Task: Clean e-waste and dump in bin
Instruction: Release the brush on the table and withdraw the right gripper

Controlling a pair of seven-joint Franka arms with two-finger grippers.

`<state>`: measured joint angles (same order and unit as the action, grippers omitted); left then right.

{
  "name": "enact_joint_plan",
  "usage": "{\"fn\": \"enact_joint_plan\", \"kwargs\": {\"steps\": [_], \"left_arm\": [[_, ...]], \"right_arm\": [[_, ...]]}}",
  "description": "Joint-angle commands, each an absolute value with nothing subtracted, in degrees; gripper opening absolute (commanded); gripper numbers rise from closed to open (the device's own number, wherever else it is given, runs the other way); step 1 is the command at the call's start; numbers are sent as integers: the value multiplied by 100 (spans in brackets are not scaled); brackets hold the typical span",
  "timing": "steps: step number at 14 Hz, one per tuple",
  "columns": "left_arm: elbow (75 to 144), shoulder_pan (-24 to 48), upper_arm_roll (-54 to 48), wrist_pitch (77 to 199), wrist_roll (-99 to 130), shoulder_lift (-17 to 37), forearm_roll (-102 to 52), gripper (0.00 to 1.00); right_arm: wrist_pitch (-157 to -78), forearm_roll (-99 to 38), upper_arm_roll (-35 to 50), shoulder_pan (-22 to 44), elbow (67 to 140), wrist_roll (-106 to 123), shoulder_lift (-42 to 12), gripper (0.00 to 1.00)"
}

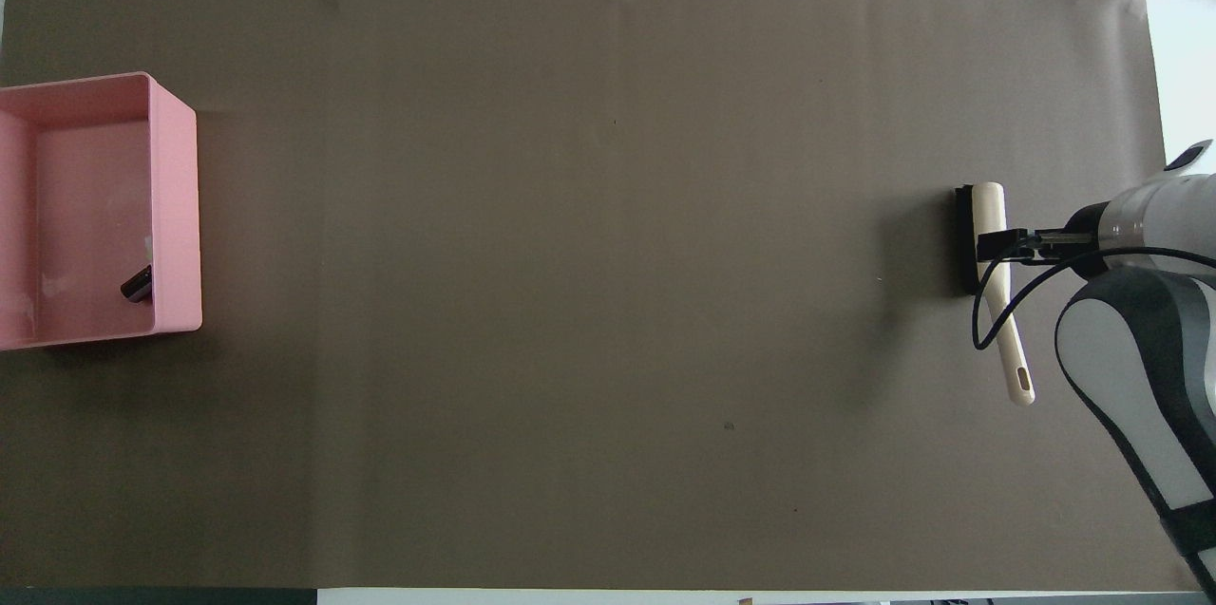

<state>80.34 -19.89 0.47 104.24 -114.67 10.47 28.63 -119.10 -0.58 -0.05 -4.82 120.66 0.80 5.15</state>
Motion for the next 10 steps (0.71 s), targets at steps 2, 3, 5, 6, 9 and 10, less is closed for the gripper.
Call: {"fn": "enact_joint_plan", "kwargs": {"steps": [2,3,5,6,9,10], "left_arm": [[8059,-1899,62,10485,-11356,923,3024,0],[8068,-1855,53,10511,-11355,923,2989,0],[8260,-1837,44,10765,-11356,853,2762,0],[8471,-1837,44,10941,-11347,783,2464,0],[9095,-1881,44,11259,-11417,493,1331,0],[9218,-1837,44,11224,-11426,431,1023,0]], "right_arm": [[-10674,122,18,-554,10612,-44,264,99],[-10409,201,18,-589,10339,-44,264,99],[-9908,255,-17,-598,9864,-61,272,99],[-9696,290,-26,-606,9635,-149,272,99],[-8924,316,-18,-624,8714,-632,63,99],[-8825,343,-18,-624,8519,-642,-43,99]]}}
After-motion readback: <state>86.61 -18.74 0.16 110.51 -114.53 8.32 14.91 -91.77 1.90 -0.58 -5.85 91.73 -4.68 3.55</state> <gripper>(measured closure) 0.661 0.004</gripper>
